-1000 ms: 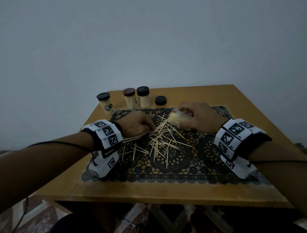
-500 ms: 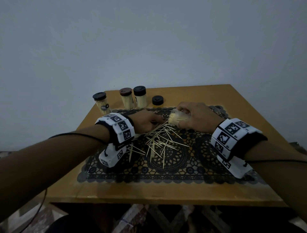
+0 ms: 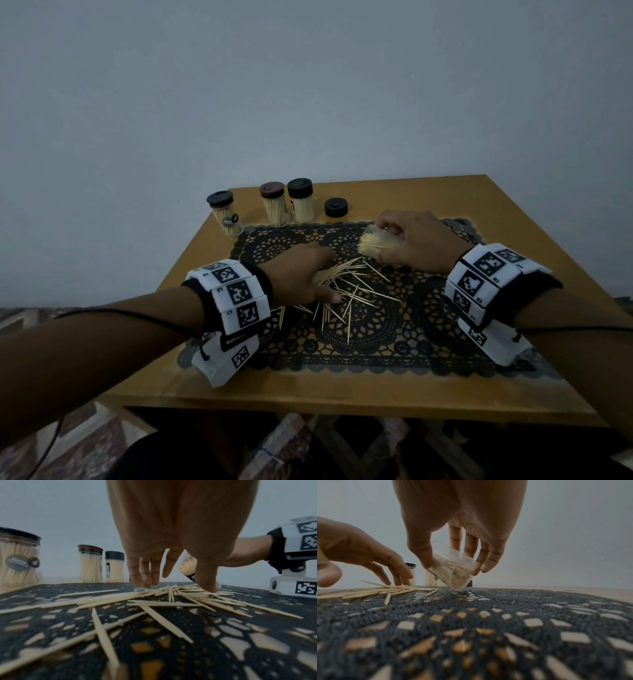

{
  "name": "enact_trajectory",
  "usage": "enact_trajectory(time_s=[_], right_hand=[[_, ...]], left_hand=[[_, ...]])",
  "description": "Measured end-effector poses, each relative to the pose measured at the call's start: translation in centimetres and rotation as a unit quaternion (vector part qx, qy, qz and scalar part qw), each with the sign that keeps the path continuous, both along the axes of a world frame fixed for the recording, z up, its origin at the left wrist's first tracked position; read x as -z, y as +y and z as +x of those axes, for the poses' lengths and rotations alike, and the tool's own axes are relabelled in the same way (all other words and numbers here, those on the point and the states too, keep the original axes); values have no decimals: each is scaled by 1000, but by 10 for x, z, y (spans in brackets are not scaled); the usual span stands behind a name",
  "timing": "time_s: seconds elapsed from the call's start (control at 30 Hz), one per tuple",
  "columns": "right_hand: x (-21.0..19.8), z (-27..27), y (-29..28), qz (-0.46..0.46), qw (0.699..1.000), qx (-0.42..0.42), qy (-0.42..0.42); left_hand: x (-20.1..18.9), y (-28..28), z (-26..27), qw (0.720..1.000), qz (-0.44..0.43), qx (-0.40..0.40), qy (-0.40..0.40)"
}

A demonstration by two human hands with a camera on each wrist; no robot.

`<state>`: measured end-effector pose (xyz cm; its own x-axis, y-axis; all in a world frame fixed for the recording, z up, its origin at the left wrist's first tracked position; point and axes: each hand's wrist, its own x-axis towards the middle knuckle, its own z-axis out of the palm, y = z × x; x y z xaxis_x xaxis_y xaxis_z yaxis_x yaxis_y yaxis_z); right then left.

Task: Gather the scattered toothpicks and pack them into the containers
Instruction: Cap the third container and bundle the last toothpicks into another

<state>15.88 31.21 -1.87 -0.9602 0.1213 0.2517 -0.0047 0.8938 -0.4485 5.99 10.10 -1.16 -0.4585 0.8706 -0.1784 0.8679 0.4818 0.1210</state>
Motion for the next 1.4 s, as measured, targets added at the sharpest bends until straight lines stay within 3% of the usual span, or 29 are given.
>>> enact_trajectory(time_s=[0.17,0.73,0.87,1.07,1.4], right_hand=[[1,-2,1,-3,1000,1,-3],[1,-2,1,-4,1000,2,-7],[0,-1,0,-10,1000,6,-11],[0,-1,-1,-2,1000,7,-8],[-3,2,-5,11,999,-18,-31]], left_hand=[[7,-4,-3,999,-33,-22,11],[0,-1,1,993,94,-63,-33],[1,-2,1,996,79,-35,3],[1,-4,-4,993,105,-49,8],[4,3,-14,995,73,-64,4]])
